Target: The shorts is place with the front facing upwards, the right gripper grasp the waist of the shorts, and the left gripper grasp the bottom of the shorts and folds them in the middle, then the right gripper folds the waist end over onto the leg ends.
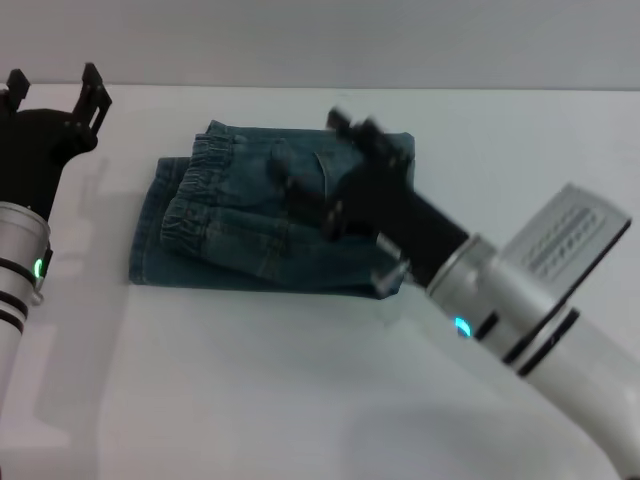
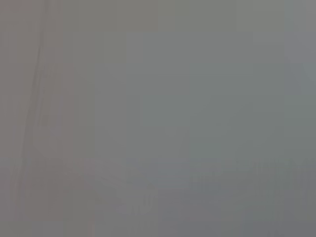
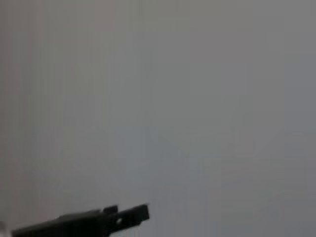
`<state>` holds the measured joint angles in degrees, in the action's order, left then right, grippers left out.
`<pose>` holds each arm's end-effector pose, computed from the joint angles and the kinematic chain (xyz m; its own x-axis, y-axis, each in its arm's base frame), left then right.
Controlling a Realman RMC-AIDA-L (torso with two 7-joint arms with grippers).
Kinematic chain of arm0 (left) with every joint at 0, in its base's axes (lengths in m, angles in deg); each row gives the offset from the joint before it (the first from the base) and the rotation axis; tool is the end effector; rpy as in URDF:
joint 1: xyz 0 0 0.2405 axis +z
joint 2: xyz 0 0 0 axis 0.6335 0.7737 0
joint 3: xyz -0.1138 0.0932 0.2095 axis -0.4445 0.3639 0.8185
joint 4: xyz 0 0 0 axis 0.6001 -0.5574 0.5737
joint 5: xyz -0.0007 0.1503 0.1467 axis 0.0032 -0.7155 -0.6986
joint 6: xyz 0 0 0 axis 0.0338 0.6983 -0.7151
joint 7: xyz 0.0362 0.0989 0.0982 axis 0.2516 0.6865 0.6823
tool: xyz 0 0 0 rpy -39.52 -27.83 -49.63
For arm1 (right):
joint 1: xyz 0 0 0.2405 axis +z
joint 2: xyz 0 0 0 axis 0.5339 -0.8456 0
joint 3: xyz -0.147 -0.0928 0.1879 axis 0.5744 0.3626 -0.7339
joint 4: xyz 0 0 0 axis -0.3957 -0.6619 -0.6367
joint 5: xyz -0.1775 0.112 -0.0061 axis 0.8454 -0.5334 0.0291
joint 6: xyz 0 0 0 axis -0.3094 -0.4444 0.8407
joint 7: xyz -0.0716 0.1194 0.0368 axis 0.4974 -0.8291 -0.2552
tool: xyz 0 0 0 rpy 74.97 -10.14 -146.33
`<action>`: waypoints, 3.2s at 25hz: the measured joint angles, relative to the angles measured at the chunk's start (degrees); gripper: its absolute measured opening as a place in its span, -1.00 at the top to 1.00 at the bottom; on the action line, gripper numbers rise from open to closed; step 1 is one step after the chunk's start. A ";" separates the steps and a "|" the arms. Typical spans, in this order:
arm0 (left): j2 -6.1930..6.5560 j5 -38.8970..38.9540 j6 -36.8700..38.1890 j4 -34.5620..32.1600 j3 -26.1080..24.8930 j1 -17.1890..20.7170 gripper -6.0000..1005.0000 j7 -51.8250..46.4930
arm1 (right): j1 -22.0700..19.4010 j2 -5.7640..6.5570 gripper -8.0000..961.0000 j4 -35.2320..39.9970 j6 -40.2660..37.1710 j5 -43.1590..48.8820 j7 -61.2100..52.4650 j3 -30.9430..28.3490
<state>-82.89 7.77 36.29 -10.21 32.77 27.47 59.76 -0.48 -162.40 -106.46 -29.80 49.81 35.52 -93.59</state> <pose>-0.2800 0.3335 -0.0099 0.6313 -0.0841 0.7710 0.7699 -0.0513 -0.6361 0.1691 0.3099 -0.1240 0.6384 0.0696 -0.7665 -0.4985 -0.7213 -0.4808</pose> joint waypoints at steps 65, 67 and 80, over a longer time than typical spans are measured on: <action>-0.45 -0.01 10.91 19.16 7.13 -4.14 -0.65 -4.16 | -23.49 0.62 0.63 13.09 -27.03 -29.90 12.76 -11.33; -0.48 -0.02 11.07 19.69 7.19 -4.08 -0.65 -4.24 | -24.56 0.68 0.54 14.25 -27.51 -32.08 9.44 -11.17; -0.38 0.00 11.26 21.07 7.41 -4.18 -0.65 -4.56 | -26.28 0.40 -0.38 17.07 -28.90 -31.05 6.07 -9.10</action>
<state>-83.27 7.76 47.55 10.86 40.18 23.29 55.20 -26.76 -162.00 -89.39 -58.70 18.76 41.59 -102.69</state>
